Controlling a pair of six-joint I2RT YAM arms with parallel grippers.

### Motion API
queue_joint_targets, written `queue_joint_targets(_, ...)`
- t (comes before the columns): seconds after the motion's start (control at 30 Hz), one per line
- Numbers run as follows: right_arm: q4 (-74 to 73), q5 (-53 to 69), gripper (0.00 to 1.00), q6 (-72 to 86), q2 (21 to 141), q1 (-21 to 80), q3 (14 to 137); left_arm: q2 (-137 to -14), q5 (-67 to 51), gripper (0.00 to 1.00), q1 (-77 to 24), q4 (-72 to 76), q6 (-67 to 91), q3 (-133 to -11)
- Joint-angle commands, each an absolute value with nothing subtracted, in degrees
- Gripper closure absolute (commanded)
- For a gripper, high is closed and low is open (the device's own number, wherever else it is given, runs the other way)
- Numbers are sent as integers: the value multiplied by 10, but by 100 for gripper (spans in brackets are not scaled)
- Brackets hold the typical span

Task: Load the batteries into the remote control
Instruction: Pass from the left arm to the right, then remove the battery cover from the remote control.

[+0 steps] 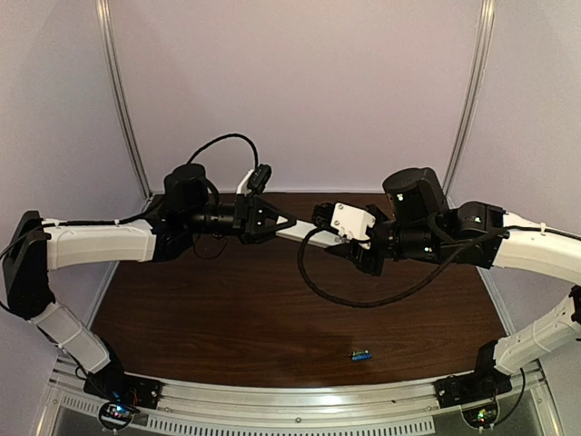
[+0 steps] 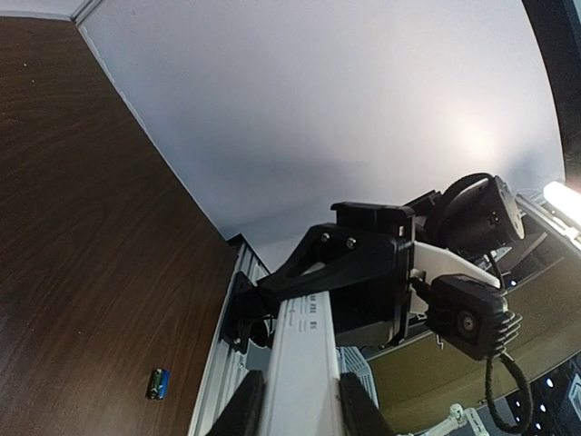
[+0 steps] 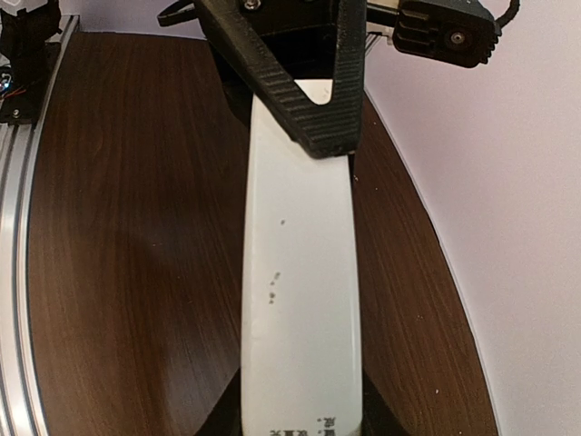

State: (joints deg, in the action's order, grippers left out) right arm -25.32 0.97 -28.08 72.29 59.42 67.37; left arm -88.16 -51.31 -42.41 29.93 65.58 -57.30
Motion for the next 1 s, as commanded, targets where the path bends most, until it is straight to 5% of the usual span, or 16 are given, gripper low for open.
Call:
queue_joint_targets(0.0,-250,-15,99,-271,714,598,677,-865,-516,85,-420,319,645,-584)
queue_joint_targets(0.1,-251,-22,100,-267,715,597,677,-861,-517,51,-418,305,635,-582)
queue_joint_targets(0.23,-253,-28,100,-257,718,597,680,-842,-492,41,-417,214,570,-597)
queue_joint_targets(0.77,-272,-30,100,-241,755,598,715,-856,-397,66,-423,-24,431,-681)
queue_joint_targets(0.97,-269,-33,100,-251,736,597,698,-843,-462,75,-403,91,488,-627)
